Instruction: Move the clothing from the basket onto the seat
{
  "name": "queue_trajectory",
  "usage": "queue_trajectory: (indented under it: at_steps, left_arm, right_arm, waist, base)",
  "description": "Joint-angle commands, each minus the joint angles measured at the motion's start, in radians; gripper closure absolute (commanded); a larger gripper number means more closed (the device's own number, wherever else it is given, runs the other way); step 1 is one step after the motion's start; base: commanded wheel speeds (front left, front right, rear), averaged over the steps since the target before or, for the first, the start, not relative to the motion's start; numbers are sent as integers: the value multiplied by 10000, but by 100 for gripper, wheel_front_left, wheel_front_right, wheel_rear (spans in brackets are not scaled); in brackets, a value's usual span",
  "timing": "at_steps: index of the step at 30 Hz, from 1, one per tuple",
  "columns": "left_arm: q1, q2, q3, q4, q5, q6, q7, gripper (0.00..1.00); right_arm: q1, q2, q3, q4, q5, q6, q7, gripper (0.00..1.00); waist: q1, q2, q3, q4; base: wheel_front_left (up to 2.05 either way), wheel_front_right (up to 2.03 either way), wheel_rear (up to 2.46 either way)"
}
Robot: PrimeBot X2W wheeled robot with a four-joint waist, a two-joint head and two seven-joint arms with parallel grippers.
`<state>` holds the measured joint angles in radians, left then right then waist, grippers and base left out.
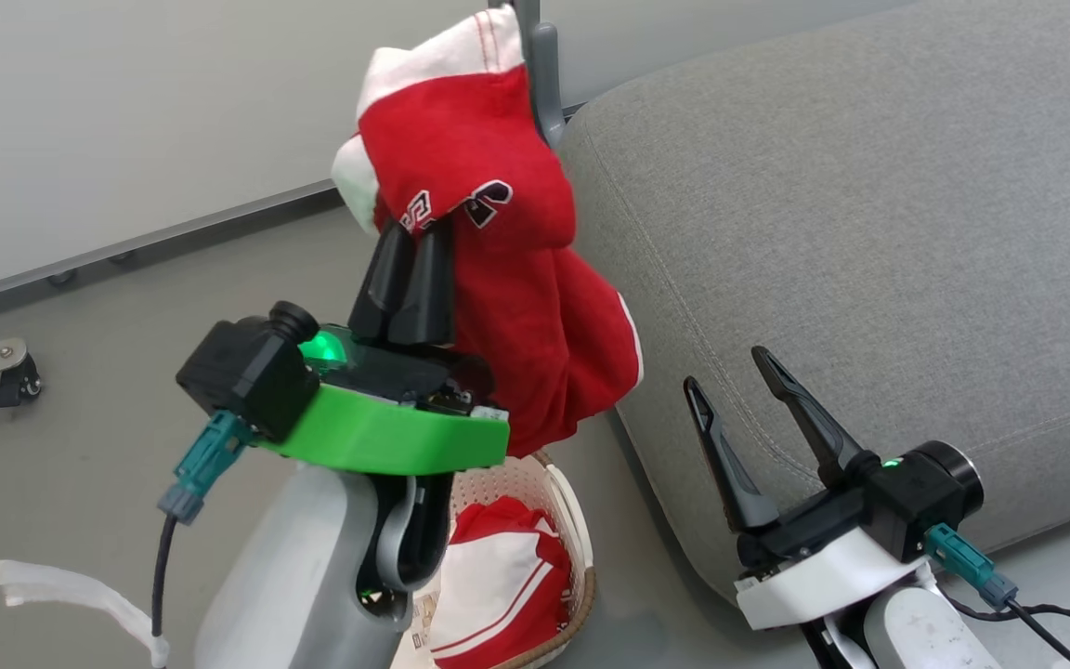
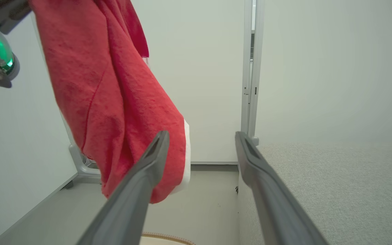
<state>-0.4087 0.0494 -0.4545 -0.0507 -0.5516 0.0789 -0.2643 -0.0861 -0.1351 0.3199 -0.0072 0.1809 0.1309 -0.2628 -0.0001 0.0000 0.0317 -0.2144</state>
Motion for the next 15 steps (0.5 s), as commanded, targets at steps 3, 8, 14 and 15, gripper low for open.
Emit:
queue_trajectory:
  at_steps: [3, 8, 14, 15]
  left_arm:
    - [232, 26, -331, 82, 90, -206, -2, 100]
    - [391, 25, -502, -35, -181, -274, -2, 100]
    - [225, 25, -524, 10, -105, -257, -2, 100]
    - [200, 25, -503, 10, -85, -243, -2, 100]
  right_arm:
    - [66, 28, 43, 16, -7, -3, -31, 0]
    - [79, 49, 40, 20, -4, -3, -31, 0]
    - [-15, 70, 47, 35, 25, -3, -31, 0]
    - [-29, 77, 19, 24, 14, -3, -31, 0]
  waist:
    - [1, 0, -32, -46]
    - [1, 0, -41, -62]
    - [1, 0, 7, -50]
    - [1, 0, 17, -47]
  base:
    - [0, 0, 0]
    - [0, 0, 0]
    - [0, 0, 0]
    - [0, 0, 0]
